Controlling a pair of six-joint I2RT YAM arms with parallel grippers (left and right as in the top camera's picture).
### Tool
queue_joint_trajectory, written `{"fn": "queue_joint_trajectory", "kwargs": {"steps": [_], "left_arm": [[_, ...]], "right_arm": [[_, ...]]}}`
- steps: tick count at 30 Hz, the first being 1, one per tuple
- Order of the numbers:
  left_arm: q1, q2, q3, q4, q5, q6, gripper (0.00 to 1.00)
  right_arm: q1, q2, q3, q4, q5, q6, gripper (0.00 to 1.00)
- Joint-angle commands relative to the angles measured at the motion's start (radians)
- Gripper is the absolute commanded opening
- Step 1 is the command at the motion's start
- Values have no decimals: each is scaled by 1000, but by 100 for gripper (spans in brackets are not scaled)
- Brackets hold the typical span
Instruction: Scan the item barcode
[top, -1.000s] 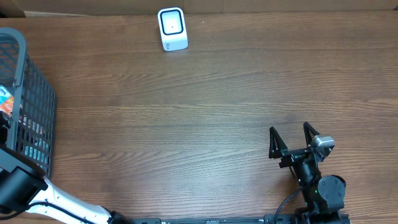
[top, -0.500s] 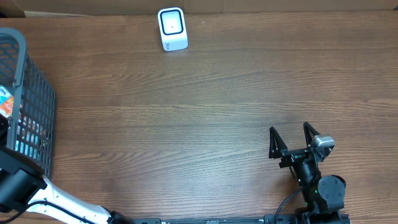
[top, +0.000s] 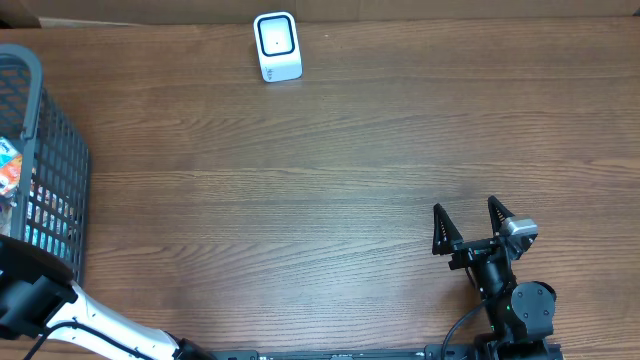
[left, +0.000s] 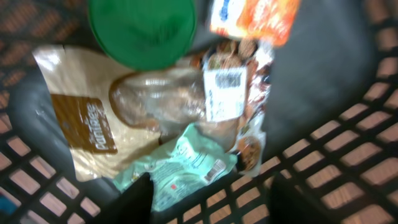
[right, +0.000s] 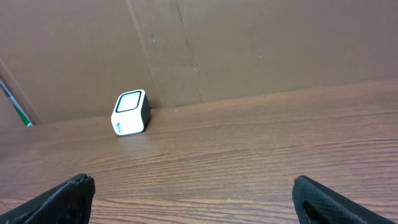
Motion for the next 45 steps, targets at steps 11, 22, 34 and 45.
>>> {"fn": "queue_joint_trajectory", "kwargs": {"steps": [11,22,34,45], "left_arm": [[-4,-6,-447,186,-119,25,55],[-5,-6,-572,336,-136,25,48],[-6,-20,-414,207,-129,-19,4],[-38,-193,-20,118,6,-63,4]], "right_arm": [[5,-12,-10,4,-1,-1,100],[5,-12,-10,4,-1,-1,100],[5,-12,-10,4,-1,-1,100],[5,-12,-10,4,-1,-1,100]]}}
